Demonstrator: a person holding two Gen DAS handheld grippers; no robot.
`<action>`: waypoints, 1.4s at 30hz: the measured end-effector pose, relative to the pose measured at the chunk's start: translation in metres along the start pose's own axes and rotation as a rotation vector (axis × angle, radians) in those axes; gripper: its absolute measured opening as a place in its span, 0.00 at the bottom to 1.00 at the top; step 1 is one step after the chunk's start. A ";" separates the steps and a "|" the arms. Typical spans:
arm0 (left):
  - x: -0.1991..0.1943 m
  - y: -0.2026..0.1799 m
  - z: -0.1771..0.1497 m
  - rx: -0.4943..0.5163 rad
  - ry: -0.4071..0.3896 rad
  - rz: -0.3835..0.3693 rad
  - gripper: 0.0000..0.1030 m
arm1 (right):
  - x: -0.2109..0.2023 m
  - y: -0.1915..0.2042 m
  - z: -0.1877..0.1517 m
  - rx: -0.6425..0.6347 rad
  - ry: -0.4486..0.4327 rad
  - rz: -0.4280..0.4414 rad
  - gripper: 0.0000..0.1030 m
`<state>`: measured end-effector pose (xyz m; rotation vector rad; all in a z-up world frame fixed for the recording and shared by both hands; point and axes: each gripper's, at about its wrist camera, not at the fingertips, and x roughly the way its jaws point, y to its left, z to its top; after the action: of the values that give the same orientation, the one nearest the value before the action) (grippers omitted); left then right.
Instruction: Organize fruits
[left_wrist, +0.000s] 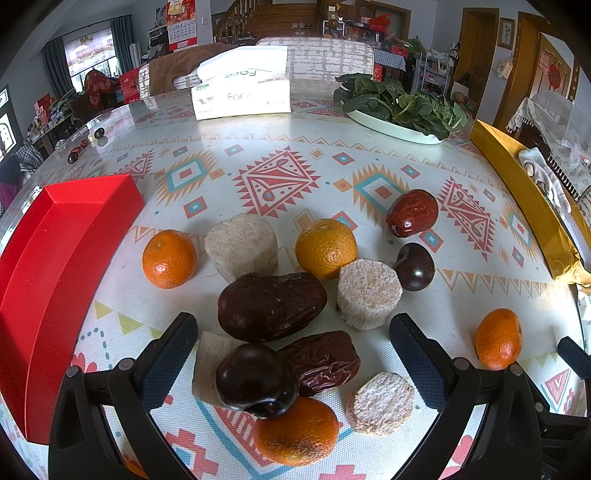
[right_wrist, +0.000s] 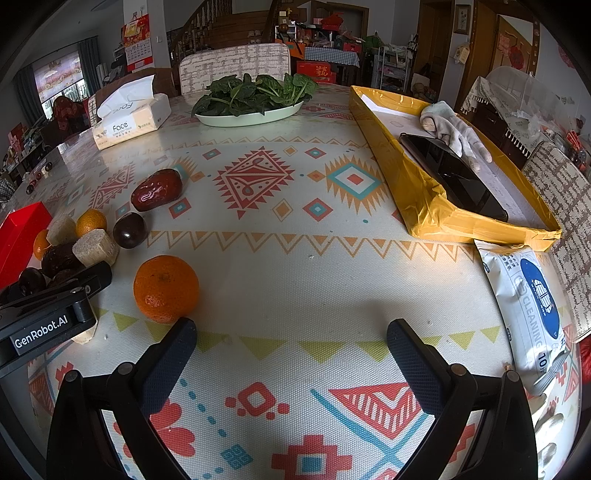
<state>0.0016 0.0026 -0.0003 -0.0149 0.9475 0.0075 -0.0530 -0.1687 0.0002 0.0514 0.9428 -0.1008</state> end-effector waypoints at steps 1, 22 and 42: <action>0.000 0.000 0.000 0.000 0.000 0.000 1.00 | 0.000 -0.001 0.000 0.001 0.002 0.006 1.00; -0.008 -0.005 -0.011 0.071 0.060 -0.050 1.00 | -0.001 0.000 0.003 0.044 0.065 -0.026 1.00; -0.121 0.113 -0.044 0.012 -0.239 -0.193 1.00 | -0.002 0.000 0.003 0.059 0.058 -0.041 1.00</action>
<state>-0.1063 0.1144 0.0707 -0.0922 0.7040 -0.1721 -0.0517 -0.1686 0.0032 0.0903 0.9990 -0.1655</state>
